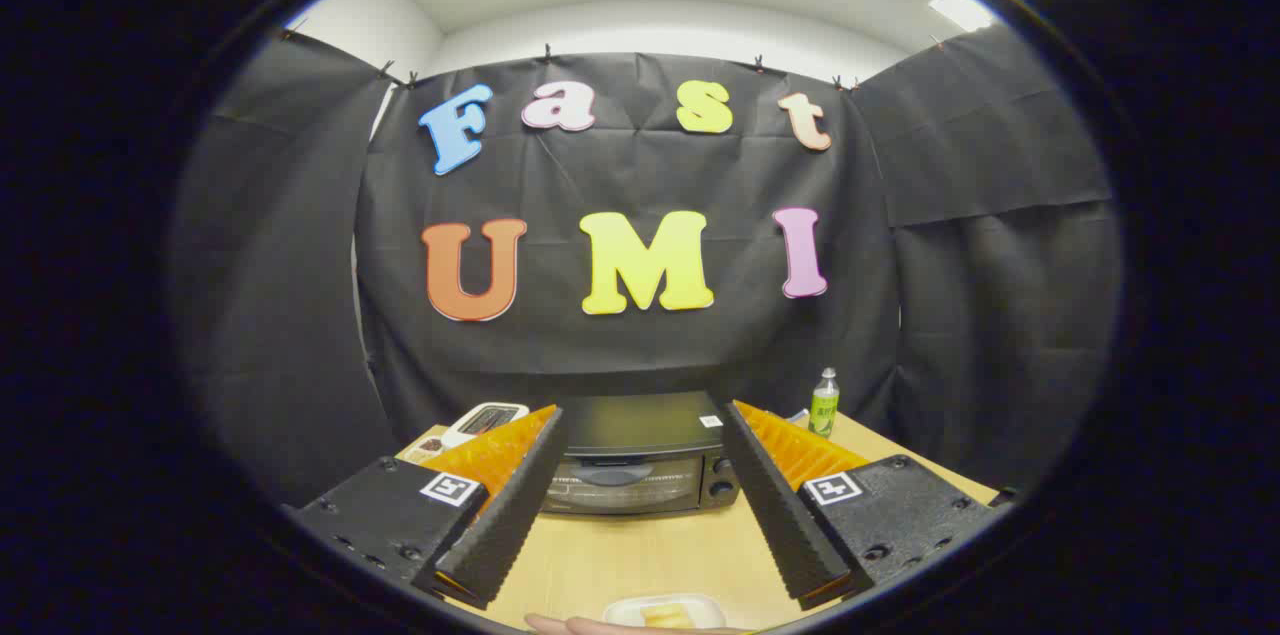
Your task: Open the toaster oven, put the food inside, and close the toaster oven door.
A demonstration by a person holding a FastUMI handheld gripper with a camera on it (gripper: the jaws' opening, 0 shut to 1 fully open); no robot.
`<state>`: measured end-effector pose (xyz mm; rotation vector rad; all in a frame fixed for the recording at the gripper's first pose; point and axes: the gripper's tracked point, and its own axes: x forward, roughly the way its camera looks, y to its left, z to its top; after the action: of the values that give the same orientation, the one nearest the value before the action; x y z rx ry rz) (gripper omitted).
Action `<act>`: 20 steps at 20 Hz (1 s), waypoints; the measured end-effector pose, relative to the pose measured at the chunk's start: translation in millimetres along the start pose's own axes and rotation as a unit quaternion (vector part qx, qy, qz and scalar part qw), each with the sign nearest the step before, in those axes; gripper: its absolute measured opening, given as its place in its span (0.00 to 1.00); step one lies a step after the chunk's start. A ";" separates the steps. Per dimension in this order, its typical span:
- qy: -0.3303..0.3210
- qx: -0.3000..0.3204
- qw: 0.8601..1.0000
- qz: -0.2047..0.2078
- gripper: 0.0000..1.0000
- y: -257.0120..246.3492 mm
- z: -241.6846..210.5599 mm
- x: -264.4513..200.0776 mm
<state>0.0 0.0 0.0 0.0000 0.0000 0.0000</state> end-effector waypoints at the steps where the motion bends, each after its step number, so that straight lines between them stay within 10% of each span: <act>1: 0.003 -0.002 1.000 -0.001 1.00 -1.4 -3.0 0.8; 20: -0.014 -0.019 1.000 -0.016 1.00 -9.3 1.2 1.9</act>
<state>1.9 -9.3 1.2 -0.0382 -0.0281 -0.0320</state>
